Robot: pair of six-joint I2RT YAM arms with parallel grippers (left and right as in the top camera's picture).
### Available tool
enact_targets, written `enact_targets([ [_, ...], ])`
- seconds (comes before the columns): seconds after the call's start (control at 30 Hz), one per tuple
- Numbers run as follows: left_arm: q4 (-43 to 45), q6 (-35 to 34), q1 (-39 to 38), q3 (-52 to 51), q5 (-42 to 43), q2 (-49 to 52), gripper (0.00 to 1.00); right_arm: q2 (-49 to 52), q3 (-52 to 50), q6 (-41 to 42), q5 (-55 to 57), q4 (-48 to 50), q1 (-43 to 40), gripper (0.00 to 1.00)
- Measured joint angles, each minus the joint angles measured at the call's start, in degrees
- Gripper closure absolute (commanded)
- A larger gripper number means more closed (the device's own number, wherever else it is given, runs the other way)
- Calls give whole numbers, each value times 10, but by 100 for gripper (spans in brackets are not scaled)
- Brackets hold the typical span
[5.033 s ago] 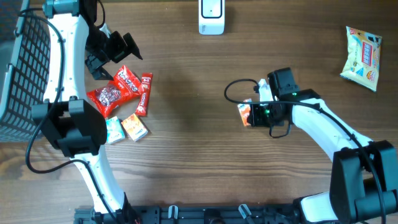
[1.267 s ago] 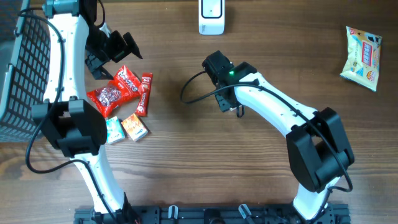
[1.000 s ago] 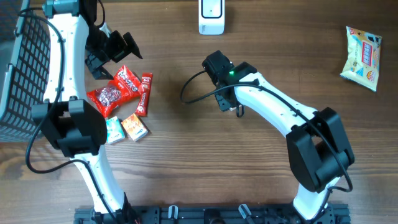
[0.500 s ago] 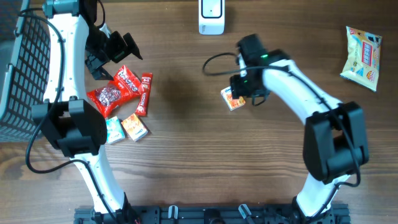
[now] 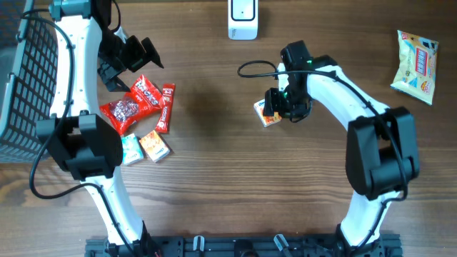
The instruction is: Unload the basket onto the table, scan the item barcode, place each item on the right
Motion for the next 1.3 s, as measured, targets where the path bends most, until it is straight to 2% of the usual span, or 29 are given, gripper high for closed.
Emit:
enact_targets([
  [0.1,0,0,0,0,0,0,0,5,0,18,14,-14,0,32],
  [0.23,0,0,0,0,0,0,0,5,0,25,39,-21,0,32],
  [0.6,0,0,0,0,0,0,0,5,-1,-12,7,12,0,32],
  [0.9,0,0,0,0,0,0,0,1,-48,-16,-2,60,-1,33],
  [1.0,0,0,0,0,0,0,0,0,-48,-16,-2,61,-1,38],
  [1.07,0,0,0,0,0,0,0,0,-48,-16,-3,61,-1,38],
  [1.1,0,0,0,0,0,0,0,0,-48,-16,-3,60,-1,37],
  [1.2,0,0,0,0,0,0,0,0,-43,-14,4,38,0,18],
  [1.3,0,0,0,0,0,0,0,0,-23,-4,42,-12,0,7],
])
